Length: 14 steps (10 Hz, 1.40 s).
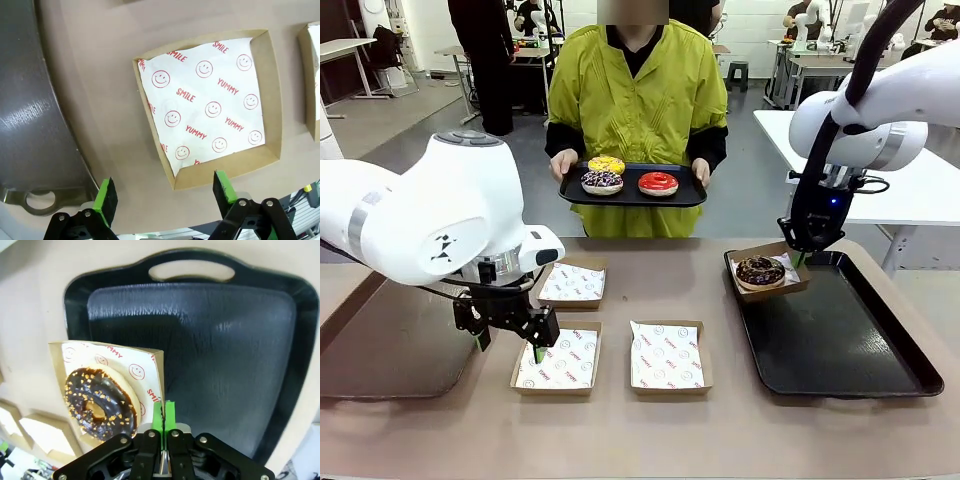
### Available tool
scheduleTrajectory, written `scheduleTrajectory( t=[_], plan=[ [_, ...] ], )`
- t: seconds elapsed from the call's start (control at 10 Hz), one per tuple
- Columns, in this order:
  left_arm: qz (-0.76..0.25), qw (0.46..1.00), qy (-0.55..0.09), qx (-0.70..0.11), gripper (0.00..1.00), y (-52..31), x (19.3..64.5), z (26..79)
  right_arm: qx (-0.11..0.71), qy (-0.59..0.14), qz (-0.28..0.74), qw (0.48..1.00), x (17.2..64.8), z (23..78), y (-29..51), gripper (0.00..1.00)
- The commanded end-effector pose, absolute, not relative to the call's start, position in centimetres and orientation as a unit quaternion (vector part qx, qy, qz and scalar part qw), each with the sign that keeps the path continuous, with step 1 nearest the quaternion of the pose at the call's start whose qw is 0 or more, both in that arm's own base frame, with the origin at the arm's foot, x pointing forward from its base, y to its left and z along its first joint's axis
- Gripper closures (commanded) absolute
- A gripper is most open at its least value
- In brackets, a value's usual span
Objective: Individually package the donuts and arrange them on the tray.
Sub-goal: Place the picked Paper togo box on the Handle tray while simultaneously picking up another Paper togo box from the table with the other hand.
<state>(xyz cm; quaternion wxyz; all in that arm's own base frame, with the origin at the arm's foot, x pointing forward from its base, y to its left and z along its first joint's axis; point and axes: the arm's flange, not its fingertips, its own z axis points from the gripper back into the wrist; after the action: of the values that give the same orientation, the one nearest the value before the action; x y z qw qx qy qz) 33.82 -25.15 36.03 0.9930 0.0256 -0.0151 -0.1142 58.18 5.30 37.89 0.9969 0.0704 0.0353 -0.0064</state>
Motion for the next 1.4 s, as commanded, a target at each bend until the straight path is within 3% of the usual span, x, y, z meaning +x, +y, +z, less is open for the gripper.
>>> scheduleTrajectory(
  t=[0.0, 0.9, 1.3],
  plan=[
    [-0.103, 0.994, -0.02, 0.034, 0.0, -25.6, 34.2, 34.5, 0.067, 0.031, 0.004, 0.997, 59.8, 37.5, 5.0, 0.99],
    [-0.11, 0.994, -0.008, 0.021, 0.0, -26.2, 35.3, 32.8, 0.029, 0.023, -0.007, 0.999, 61.3, 35.7, 4.2, 0.99],
    [-0.016, 0.999, -0.037, 0.012, 0.0, -25.4, 37.0, 31.8, 0.024, 0.012, -0.008, 1.0, 61.3, 35.5, 4.2, 0.99]
  ],
)
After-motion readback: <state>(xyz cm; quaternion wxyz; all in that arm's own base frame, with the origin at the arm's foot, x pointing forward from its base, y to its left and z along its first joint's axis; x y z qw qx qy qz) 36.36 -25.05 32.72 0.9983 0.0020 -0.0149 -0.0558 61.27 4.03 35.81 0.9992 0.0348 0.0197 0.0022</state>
